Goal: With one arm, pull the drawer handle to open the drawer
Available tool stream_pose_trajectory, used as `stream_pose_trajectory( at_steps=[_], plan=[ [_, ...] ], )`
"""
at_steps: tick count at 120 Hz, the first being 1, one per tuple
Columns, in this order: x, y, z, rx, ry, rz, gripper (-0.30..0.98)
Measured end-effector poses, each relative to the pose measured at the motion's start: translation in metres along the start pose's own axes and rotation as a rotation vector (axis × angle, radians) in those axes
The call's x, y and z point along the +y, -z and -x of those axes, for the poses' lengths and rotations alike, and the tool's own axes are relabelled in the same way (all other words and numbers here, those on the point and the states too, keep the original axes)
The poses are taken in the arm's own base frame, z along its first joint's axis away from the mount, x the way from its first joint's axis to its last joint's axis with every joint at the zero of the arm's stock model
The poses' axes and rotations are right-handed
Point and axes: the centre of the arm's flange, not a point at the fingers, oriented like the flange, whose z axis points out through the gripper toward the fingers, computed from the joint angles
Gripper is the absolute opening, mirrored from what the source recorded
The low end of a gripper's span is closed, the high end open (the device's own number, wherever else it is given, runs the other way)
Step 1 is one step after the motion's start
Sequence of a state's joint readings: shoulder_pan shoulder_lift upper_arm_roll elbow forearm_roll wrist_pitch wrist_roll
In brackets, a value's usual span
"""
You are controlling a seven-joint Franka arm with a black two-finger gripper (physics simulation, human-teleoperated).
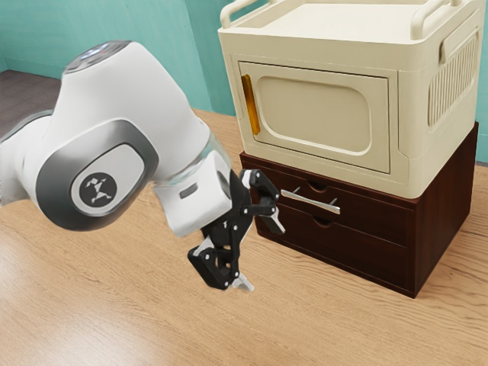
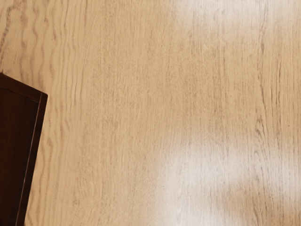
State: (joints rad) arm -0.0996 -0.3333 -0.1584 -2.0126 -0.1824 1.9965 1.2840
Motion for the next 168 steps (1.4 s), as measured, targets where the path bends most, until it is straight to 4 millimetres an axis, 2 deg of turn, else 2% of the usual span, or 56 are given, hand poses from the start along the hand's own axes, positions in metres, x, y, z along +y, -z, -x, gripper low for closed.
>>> stream_pose_trajectory(
  at_steps=[22, 42, 66, 106, 134, 168],
  plan=[
    [-0.008, -0.009, -0.005, 0.012, 0.016, -0.042, 0.69],
    [-0.025, -0.024, 0.009, -0.006, 0.052, -0.066, 0.69],
    [-0.046, -0.031, 0.017, -0.036, 0.059, -0.11, 0.69],
    [-0.054, -0.037, 0.018, -0.105, 0.011, -0.158, 0.68],
    [-0.058, -0.051, 0.02, -0.131, -0.005, -0.154, 0.68],
    [-0.075, -0.058, 0.019, -0.124, -0.003, -0.171, 0.68]
  ],
)
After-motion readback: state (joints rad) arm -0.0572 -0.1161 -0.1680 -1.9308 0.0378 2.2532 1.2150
